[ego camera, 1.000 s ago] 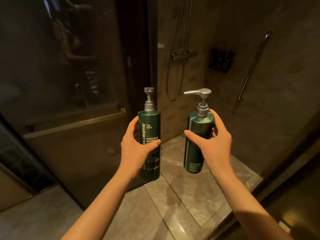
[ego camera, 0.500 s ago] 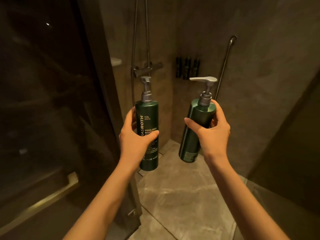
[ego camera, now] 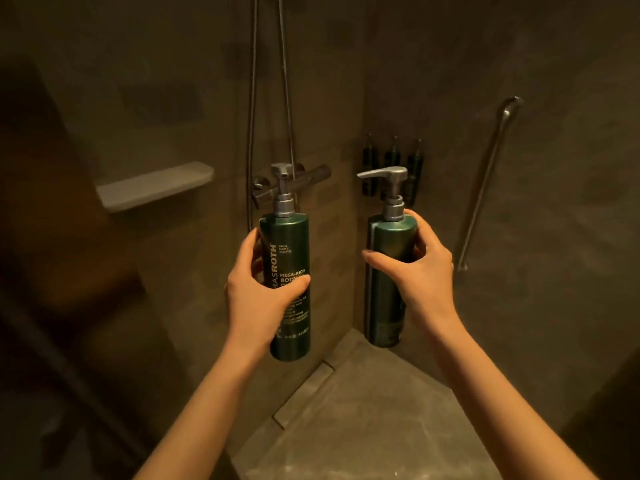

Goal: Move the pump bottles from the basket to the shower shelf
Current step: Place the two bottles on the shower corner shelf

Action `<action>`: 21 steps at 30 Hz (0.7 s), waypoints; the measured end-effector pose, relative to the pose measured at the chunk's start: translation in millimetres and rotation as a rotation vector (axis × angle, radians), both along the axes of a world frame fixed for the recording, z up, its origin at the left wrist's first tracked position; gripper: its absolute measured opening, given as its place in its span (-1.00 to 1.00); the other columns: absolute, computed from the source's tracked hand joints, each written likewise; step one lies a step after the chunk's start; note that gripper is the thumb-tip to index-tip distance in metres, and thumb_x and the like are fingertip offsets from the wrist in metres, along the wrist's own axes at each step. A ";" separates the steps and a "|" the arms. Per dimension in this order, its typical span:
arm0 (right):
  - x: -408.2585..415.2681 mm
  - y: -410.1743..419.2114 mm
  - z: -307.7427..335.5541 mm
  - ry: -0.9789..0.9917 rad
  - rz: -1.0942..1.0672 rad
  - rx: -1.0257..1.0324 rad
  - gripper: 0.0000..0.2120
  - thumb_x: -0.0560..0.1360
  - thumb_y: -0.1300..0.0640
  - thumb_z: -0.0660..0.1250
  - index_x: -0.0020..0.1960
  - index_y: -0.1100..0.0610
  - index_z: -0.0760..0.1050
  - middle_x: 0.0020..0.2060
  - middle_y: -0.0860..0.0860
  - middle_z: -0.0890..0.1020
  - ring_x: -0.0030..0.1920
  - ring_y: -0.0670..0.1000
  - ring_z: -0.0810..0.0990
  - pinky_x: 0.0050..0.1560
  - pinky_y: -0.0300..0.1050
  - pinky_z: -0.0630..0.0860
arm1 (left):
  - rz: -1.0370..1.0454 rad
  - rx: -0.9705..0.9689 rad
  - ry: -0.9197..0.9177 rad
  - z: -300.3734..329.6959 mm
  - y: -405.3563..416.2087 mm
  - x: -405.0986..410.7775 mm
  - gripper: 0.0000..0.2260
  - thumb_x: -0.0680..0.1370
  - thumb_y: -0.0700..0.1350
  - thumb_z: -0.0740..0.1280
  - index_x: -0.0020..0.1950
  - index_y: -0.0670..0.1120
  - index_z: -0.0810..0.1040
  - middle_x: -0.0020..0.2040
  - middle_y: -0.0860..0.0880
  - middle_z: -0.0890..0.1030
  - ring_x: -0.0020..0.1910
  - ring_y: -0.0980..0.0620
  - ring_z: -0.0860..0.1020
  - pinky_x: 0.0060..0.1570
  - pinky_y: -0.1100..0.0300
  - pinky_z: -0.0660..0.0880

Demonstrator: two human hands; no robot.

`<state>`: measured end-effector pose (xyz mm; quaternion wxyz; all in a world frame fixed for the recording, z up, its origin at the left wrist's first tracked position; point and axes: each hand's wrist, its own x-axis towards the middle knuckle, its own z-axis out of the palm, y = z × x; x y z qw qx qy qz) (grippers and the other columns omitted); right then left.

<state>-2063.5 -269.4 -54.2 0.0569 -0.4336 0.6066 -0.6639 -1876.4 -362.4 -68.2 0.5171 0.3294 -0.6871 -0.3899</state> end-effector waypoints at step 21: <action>-15.4 -336.0 142.1 -0.025 0.842 -0.219 -0.45 0.26 0.02 0.56 0.18 -0.21 0.47 -0.01 -0.30 0.63 -0.01 -0.30 0.60 -0.13 -0.34 0.57 | 0.693 -0.404 0.046 146.0 -198.4 -16.6 -0.23 0.27 -0.12 0.55 0.39 0.20 0.29 0.17 0.32 0.48 0.15 0.38 0.46 0.02 0.56 0.41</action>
